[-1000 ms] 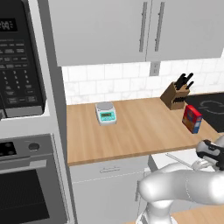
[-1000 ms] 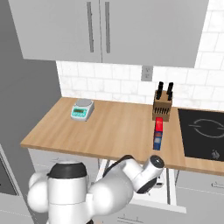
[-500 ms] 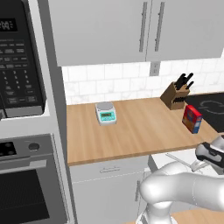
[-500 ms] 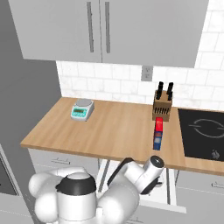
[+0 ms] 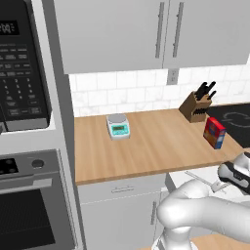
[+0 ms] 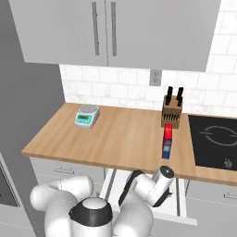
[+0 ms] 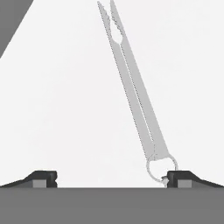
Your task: Pick the tongs from the drawer and place it on the counter.
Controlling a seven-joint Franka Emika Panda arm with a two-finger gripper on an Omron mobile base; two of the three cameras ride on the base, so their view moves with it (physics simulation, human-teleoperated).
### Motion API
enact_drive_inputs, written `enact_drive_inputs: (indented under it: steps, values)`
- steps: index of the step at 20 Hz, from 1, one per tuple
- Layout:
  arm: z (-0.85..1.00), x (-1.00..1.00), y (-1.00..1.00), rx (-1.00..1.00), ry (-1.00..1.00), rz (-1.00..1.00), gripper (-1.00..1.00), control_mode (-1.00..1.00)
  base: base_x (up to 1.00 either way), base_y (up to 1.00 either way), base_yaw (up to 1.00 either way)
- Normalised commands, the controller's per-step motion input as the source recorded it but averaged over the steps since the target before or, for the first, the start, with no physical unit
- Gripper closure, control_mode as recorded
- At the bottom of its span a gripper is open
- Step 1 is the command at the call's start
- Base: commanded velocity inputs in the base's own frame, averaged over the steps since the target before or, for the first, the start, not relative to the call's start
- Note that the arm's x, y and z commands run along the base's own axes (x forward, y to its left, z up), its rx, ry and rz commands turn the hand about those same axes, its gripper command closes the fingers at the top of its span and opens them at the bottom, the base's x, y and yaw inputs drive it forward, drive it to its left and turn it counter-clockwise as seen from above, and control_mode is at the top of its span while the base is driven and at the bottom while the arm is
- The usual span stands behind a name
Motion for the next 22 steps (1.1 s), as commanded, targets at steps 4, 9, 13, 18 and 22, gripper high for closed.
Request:
enact_drive_inputs:
  steps: [4, 9, 13, 18, 22]
  values:
    - [-0.14, 0.13, -0.09, 0.00, 0.00, 0.03, -1.00, -1.00, 0.00, 0.00, 0.00]
    - [-0.14, 0.11, -0.18, 0.00, 0.00, 0.02, -1.00, -1.00, 0.00, 0.00, 0.00]
    - [-0.19, 0.14, -0.09, 0.00, 0.00, 0.02, -1.00, -1.00, 0.00, 0.00, 0.00]
    - [-0.23, 0.15, -0.01, 0.00, 0.00, 0.03, -1.00, -1.00, 0.00, 0.00, 0.00]
    - [-0.30, 0.11, 0.00, 0.00, 0.00, 0.03, -1.00, -1.00, 0.00, 0.00, 0.00]
